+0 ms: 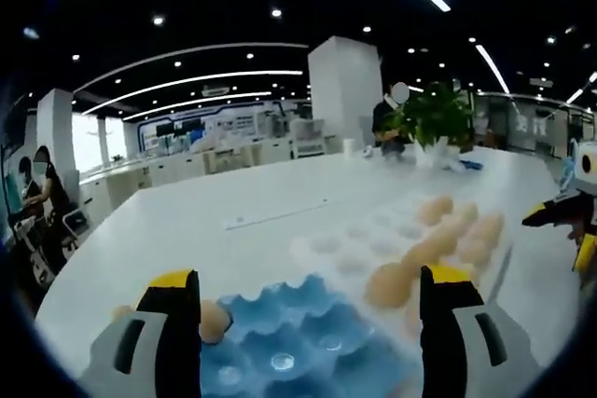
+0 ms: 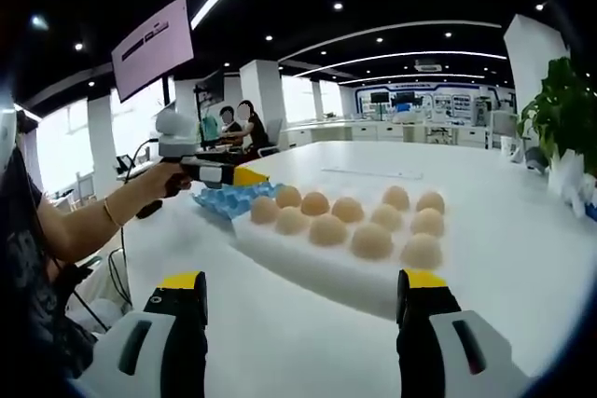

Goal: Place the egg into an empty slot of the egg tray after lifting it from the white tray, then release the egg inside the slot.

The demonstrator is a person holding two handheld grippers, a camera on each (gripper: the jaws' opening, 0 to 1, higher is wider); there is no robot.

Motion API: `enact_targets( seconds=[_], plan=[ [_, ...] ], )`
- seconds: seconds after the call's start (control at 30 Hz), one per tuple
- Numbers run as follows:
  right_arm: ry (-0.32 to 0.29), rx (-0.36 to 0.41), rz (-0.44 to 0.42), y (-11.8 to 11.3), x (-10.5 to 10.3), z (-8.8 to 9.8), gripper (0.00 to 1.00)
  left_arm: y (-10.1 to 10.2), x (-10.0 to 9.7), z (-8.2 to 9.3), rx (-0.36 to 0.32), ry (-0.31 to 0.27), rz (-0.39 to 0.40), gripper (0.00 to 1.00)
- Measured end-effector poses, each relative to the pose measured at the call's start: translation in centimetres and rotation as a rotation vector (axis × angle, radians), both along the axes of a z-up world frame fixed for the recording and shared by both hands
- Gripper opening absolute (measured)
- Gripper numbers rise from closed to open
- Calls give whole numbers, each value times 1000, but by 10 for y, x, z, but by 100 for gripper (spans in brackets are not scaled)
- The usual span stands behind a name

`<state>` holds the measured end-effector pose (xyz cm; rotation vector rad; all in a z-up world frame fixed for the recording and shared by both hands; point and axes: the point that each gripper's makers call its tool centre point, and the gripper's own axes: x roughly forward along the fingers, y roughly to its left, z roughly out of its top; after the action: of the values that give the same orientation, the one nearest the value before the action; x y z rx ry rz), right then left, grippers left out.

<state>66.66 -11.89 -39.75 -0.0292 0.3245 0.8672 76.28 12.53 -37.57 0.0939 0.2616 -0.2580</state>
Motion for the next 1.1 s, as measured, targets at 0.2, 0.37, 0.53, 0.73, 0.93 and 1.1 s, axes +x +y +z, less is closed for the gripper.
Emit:
enact_targets(
  seconds=[0.2,0.37,0.53,0.73,0.93,1.1],
  plan=[
    [-10,5,-8,-1,6,5,86,-7,-6,3,-16,-14,-23,100],
    [-32,13,-15,-2,12,14,86,-9,-15,2,10,-21,-34,100],
    [-41,16,-26,-2,19,17,86,-11,-26,7,-13,-33,-49,100],
    [-60,15,-34,3,28,24,85,-10,-36,7,-19,-25,-56,100],
    [-67,-1,-22,8,34,23,85,-16,-50,4,15,-32,-65,100],
    [-63,-16,-26,8,42,22,85,-17,-57,5,-6,-22,-65,100]
  ],
)
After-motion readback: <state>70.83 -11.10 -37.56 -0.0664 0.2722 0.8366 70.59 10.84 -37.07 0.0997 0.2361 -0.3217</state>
